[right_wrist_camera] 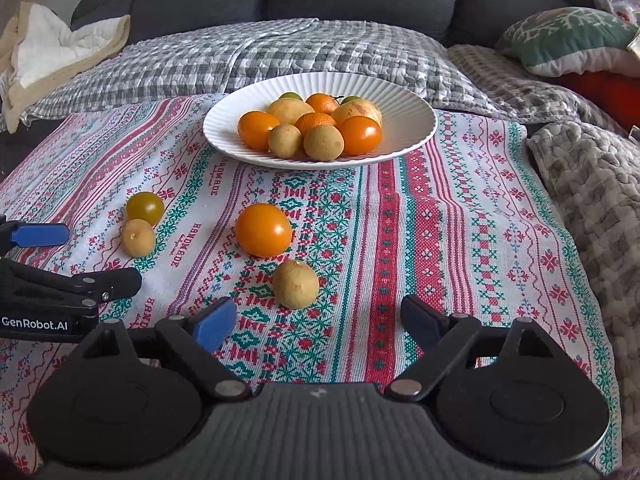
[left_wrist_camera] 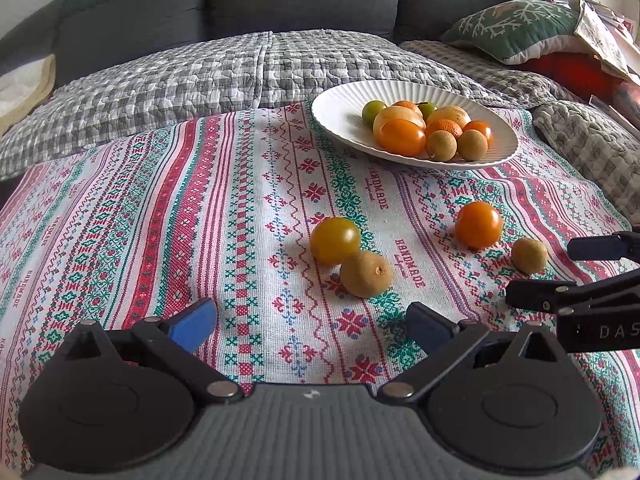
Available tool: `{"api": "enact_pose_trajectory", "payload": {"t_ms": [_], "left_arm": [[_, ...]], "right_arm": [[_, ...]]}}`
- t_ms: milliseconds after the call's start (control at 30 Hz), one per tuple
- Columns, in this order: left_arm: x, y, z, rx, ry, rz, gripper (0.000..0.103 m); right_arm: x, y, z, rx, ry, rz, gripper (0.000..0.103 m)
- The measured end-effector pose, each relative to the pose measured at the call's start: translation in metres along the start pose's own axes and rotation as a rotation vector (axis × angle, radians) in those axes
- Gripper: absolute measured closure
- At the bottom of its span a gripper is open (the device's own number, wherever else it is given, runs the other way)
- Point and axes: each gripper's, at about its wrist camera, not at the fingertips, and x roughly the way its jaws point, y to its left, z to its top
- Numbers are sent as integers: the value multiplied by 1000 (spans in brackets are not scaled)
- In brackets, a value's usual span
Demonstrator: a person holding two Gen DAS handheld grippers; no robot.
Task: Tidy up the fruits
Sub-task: 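Withdraw both grippers from the plate back over the remaining fruits, then close the right gripper on a yellow-brown fruit while the left approaches another, then close the left gripper on a yellow-brown fruit while the right holds its own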
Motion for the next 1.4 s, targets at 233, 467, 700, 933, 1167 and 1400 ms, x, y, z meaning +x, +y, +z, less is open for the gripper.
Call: {"api": "enact_pose_trajectory", "payload": {"t_ms": [233, 467, 700, 933, 1167, 1400], "left_arm": [[0, -2, 0, 6, -2, 6, 9], [0, -5, 1, 20, -6, 10, 11], [1, -7, 4, 22, -14, -7, 20], [4, -10, 10, -2, -17, -4, 37], [7, -17, 15, -17, 9, -24, 73], [5, -18, 17, -29, 35, -49, 85]], "right_arm": [[-2, -4, 2, 13, -19, 7, 54], [-3, -7, 6, 50, -34, 76, 82], [-3, -10, 7, 60, -37, 88, 82], [-5, -14, 6, 63, -35, 82, 82], [-7, -19, 5, 68, -33, 84, 82], [-10, -22, 4, 67, -30, 65, 82]]}}
